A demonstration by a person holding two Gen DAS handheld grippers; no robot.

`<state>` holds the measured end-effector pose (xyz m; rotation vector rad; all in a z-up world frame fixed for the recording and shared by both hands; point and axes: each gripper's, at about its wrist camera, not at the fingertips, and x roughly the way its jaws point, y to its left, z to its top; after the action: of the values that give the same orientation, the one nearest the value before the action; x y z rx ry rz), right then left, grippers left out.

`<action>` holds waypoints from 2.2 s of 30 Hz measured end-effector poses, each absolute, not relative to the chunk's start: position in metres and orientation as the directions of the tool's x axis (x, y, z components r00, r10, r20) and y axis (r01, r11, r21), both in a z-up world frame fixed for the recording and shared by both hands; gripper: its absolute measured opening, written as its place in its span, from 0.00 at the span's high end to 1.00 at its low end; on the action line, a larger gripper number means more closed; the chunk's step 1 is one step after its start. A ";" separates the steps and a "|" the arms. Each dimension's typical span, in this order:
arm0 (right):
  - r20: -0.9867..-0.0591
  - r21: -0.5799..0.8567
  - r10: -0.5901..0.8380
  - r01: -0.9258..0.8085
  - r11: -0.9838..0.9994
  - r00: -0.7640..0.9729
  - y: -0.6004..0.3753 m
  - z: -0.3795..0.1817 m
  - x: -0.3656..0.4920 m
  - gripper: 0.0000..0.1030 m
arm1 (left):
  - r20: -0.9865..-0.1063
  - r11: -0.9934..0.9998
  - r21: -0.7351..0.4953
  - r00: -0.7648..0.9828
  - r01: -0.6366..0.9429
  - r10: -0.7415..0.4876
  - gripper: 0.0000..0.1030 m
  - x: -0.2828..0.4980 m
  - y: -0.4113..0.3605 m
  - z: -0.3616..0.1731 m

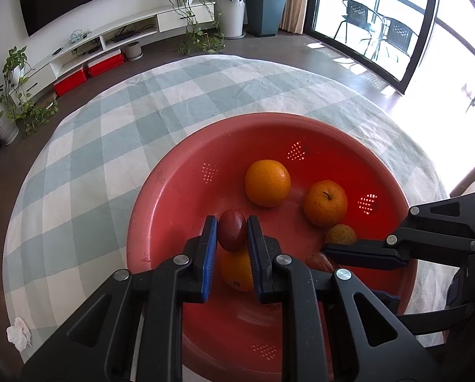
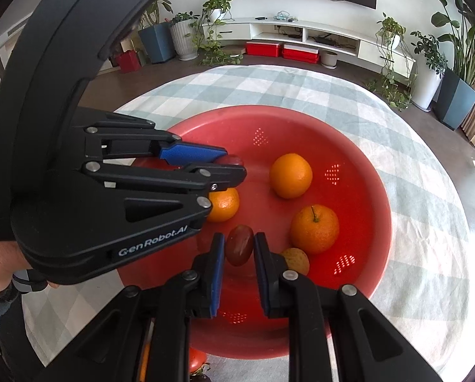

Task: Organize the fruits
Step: 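Open both grippers to release the tomatoes and withdraw from the basin, then grasp an orange with the left gripper while the right gripper grasps a dark purple plum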

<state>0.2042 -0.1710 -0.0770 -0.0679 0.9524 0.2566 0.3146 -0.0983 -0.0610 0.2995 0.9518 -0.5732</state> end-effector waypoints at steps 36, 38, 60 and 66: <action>-0.672 0.174 0.228 -0.149 0.973 0.705 -0.211 -0.016 0.120 0.36 | -0.751 0.828 -0.028 0.535 0.559 -0.387 0.27 0.228 -0.058 -0.013; -0.659 0.197 0.232 -0.133 0.971 0.715 -0.216 -0.013 0.106 0.34 | -0.756 0.830 -0.034 0.529 0.556 -0.385 0.27 0.209 -0.054 -0.014; -0.656 0.307 0.247 -0.047 0.950 0.713 -0.223 -0.042 0.022 0.34 | -0.849 0.847 -0.063 0.418 0.528 -0.324 0.29 0.132 -0.078 -0.064; -0.656 0.312 0.246 -0.041 0.949 0.713 -0.225 -0.046 0.021 0.34 | -0.865 0.853 -0.072 0.393 0.517 -0.312 0.43 0.138 -0.083 -0.072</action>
<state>0.0213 -0.2246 -0.0457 0.2853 0.7625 0.1615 0.1379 -0.0833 -0.0720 0.2222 1.0414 -0.5318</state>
